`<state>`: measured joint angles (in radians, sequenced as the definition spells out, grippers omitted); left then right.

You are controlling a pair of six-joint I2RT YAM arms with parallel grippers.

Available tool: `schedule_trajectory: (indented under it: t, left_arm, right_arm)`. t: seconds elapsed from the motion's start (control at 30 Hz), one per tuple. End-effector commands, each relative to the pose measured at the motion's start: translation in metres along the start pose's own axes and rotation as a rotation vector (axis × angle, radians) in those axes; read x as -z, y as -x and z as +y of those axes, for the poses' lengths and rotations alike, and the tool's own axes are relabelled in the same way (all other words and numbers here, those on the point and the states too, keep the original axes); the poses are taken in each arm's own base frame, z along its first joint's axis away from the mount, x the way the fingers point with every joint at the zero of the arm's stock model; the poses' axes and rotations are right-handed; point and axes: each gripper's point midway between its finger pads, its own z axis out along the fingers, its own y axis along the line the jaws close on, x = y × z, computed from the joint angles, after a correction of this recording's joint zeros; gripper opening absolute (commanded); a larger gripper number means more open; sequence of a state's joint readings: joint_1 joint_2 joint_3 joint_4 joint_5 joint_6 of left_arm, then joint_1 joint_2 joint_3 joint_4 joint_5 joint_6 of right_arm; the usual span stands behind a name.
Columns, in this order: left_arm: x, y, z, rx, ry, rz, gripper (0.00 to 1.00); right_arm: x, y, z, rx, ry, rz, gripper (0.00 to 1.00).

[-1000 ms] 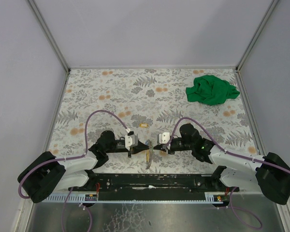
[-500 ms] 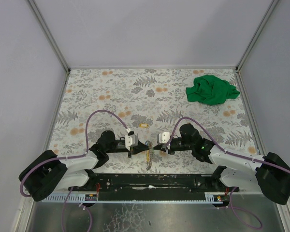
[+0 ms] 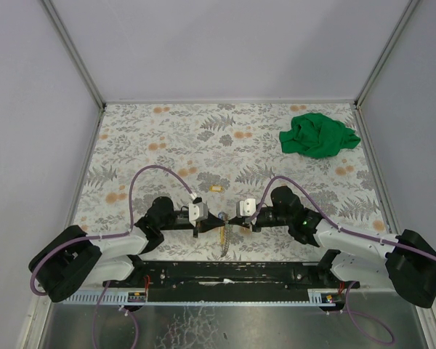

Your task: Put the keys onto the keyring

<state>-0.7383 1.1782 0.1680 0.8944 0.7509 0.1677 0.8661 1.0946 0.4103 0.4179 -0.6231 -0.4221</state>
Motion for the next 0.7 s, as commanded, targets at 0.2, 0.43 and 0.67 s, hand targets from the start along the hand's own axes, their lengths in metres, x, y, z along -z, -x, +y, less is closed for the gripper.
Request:
schedule_trajectory:
  t: [0.2, 0.43, 0.67]
  left_arm:
    - [-0.001, 0.030, 0.022, 0.020, 0.132, -0.086, 0.00]
    - [0.002, 0.034, 0.031, 0.063, 0.198, -0.113, 0.00]
    - [0.006, 0.045, 0.036, 0.101, 0.246, -0.183, 0.00]
  right_arm:
    - [0.002, 0.025, -0.008, 0.109, -0.029, -0.061, 0.00]
    - [0.002, 0.015, -0.009, 0.118, -0.045, -0.021, 0.00]
    - [0.001, 0.007, -0.008, 0.115, -0.048, 0.010, 0.00]
